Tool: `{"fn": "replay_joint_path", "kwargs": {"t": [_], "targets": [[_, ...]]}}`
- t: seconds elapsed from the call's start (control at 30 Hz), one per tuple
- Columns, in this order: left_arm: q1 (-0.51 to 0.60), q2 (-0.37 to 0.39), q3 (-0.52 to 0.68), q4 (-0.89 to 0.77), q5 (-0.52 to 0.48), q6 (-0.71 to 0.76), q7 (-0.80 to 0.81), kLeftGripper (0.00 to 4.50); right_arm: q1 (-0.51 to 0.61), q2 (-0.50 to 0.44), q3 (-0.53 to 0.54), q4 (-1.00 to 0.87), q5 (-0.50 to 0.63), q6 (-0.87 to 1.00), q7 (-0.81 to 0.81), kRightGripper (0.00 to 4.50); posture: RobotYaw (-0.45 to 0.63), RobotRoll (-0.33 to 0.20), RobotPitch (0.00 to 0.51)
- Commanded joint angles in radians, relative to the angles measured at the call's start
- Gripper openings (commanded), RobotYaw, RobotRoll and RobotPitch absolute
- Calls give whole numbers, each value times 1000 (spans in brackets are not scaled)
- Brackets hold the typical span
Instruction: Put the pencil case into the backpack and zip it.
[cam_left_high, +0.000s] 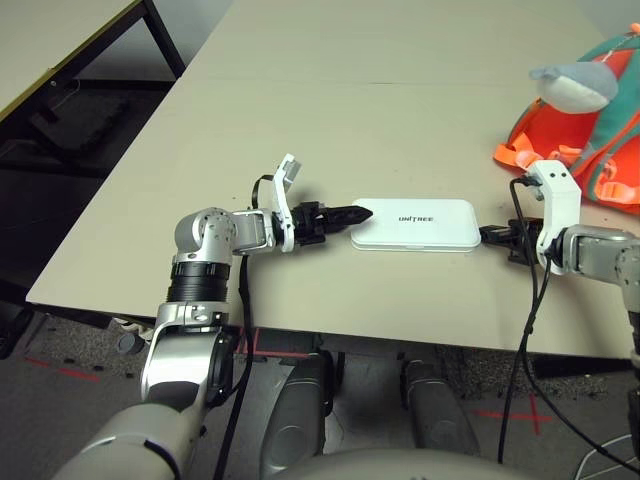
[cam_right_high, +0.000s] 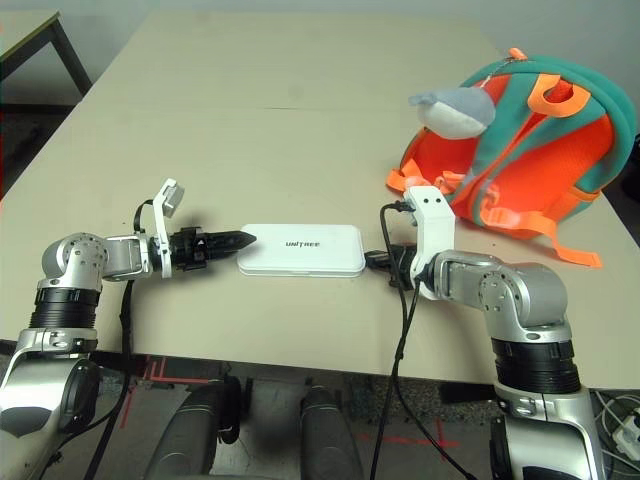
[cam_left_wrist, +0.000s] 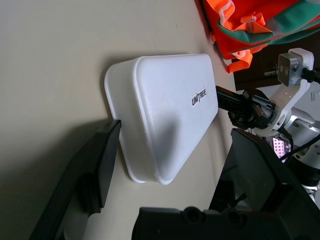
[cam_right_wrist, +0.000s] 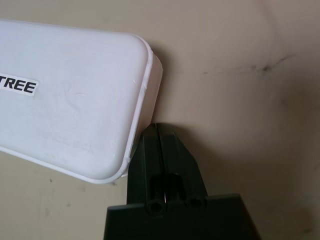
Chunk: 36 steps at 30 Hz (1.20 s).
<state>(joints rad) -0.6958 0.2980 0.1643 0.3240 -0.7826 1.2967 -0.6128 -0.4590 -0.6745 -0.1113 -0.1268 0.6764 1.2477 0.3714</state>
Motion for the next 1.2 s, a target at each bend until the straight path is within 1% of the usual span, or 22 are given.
{"fn": "replay_joint_path", "kwargs": {"t": [0.03,0.27,0.37,0.57,0.73,0.9,1.0,1.07,1.1,1.2], "targets": [[17,-22,-18,9,12,28,12,4500,-28,41,36,-36,15,5,44,15,76,0,199],[28,-24,-16,3,25,37,11,4500,-58,90,40,-36,-9,9,48,15,74,0,203],[21,-21,-19,8,42,35,27,4500,-50,90,53,-31,-35,-9,61,15,75,0,202],[-21,15,19,42,58,14,28,4500,-51,107,48,-22,-63,-15,70,15,80,0,199],[-27,29,43,66,55,16,29,4500,-55,121,51,-13,-90,-34,83,15,73,0,188],[2,15,18,72,75,-8,30,4500,-56,131,48,-22,-92,-41,85,15,69,0,180],[-1,0,20,78,77,-25,36,4500,-60,134,49,-19,-96,-46,86,15,71,0,177],[-10,-7,30,83,78,-39,42,4126,-61,130,46,-13,-101,-57,90,0,72,0,176],[-13,-7,32,83,79,-46,41,3872,-61,127,45,-11,-103,-62,92,0,71,0,175],[-17,-2,32,79,79,-57,31,2965,-62,124,38,-10,-105,-69,93,0,71,0,173]]}}
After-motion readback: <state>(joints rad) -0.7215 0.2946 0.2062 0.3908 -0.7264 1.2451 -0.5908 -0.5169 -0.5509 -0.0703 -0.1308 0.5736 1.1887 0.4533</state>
